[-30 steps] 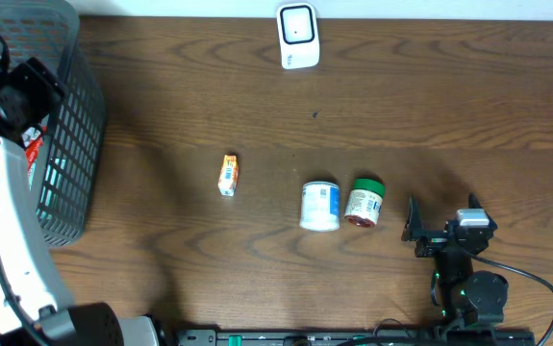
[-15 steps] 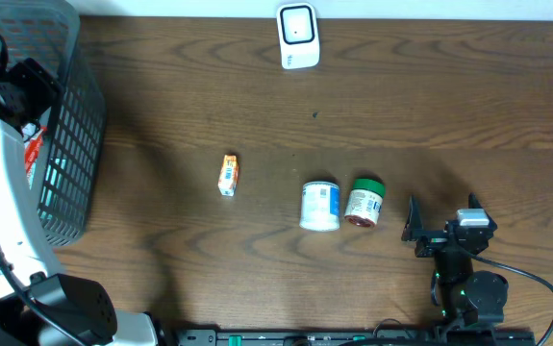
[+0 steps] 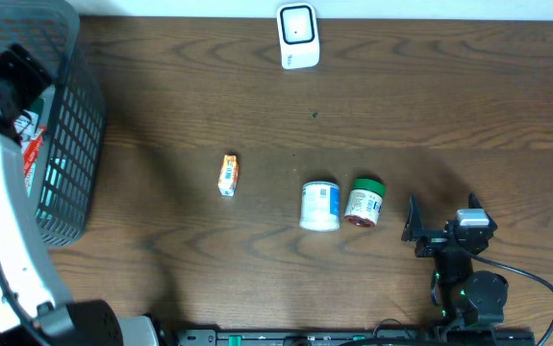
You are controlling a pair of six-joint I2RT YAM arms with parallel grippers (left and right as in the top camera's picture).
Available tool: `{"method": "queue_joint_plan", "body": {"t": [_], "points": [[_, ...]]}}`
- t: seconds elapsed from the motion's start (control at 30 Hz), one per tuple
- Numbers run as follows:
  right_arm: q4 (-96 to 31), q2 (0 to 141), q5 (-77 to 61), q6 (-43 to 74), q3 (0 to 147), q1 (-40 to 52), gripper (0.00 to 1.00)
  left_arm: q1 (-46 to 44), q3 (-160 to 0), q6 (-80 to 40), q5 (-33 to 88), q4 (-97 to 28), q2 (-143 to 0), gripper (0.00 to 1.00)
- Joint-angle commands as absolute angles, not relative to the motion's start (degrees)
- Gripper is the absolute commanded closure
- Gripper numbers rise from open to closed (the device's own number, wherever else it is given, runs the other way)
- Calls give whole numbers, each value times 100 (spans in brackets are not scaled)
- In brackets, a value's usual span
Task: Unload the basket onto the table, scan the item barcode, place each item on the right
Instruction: 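Open the left gripper and withdraw it toward the basket, then grasp the red snack stick in the basket with the left gripper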
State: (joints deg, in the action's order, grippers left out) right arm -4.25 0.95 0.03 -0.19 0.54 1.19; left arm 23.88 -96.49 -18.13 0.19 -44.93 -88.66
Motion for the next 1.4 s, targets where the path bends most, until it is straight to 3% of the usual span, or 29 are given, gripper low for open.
{"method": "queue_joint_plan", "body": {"t": [0.0, 0.3, 0.53, 1.13, 1.23, 1.37], "points": [[-427, 75, 58, -1, 32, 84, 1, 2491, -9738, -1763, -558, -4451, -8678, 21], [-427, 75, 56, -1, 32, 84, 1, 3203, -9736, -1221, -670, -4875, -9686, 20], [-427, 75, 58, -1, 32, 84, 1, 3385, -9736, -631, -650, -5013, -10753, 7], [-427, 75, 56, -1, 32, 84, 1, 3380, -9732, 237, -261, -4574, -12803, 7], [-427, 75, 58, -1, 32, 84, 1, 3380, -9732, 235, -259, -4582, -12908, 18], [-427, 75, 58, -1, 32, 84, 1, 3380, -9738, 237, -259, -4541, -12811, 44]]}}
